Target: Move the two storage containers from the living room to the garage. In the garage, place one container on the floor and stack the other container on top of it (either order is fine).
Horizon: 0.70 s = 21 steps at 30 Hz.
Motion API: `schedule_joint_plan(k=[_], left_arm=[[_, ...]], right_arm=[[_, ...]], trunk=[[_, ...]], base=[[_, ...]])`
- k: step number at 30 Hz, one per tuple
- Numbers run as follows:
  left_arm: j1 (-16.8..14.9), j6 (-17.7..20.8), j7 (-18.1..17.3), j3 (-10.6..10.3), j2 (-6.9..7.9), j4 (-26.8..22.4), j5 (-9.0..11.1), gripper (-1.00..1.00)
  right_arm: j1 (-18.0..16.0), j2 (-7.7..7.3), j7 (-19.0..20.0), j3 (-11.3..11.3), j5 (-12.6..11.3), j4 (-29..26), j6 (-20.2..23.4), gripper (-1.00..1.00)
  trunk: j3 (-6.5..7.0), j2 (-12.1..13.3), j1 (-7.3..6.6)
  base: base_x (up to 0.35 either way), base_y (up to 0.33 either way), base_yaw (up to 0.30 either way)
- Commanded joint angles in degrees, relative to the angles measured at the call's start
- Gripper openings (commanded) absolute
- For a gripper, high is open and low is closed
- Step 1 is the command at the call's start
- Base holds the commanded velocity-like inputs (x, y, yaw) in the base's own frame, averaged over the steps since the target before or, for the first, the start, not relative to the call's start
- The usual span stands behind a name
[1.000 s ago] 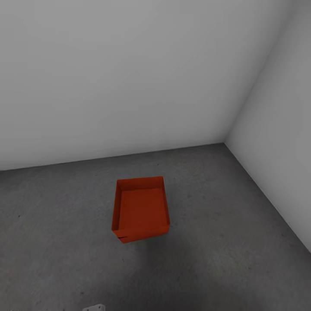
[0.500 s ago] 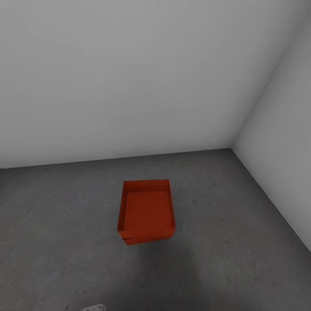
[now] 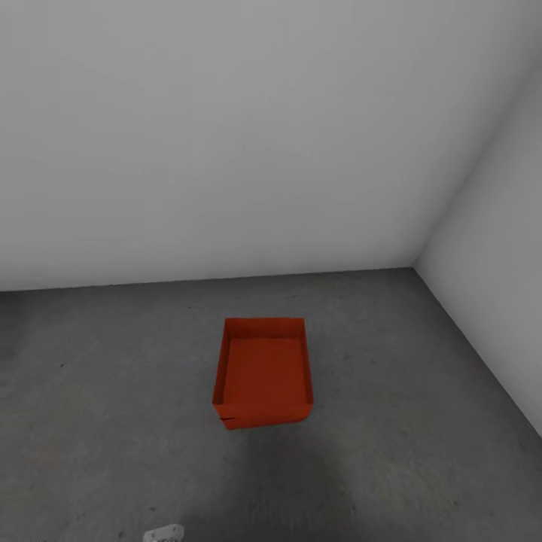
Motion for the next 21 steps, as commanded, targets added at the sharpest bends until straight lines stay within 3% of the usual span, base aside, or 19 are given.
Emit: schedule_joint_plan(k=[1,8,13,21], left_arm=[[-0.03,0.11,0.19,0.03,-0.03,-0.01,0.37,1.00],[0.45,-0.75,0.19,0.09,-0.07,0.01,0.58,1.00],[5.88,-1.57,0.19,0.11,0.36,0.00,0.61,1.00],[9.46,-3.62,0.19,0.11,3.17,0.00,0.66,1.00]], right_arm=[[-0.04,0.05,-0.03,0.48,-0.58,0.17,-0.34,1.00],[-0.01,0.05,-0.03,0.48,-0.65,0.18,-0.31,1.00],[0.00,0.05,-0.03,0.48,-0.66,0.17,-0.30,1.00],[-0.01,0.01,-0.03,0.48,-0.69,0.18,-0.29,1.00]], trunk=[[0.05,-0.04,0.01],[0.67,-0.04,0.01],[1.12,-0.04,0.01],[1.84,-0.04,0.01]], base=[[0.000,0.000,0.100],[0.000,0.000,0.079],[0.000,0.000,0.014],[0.000,0.000,0.001]])
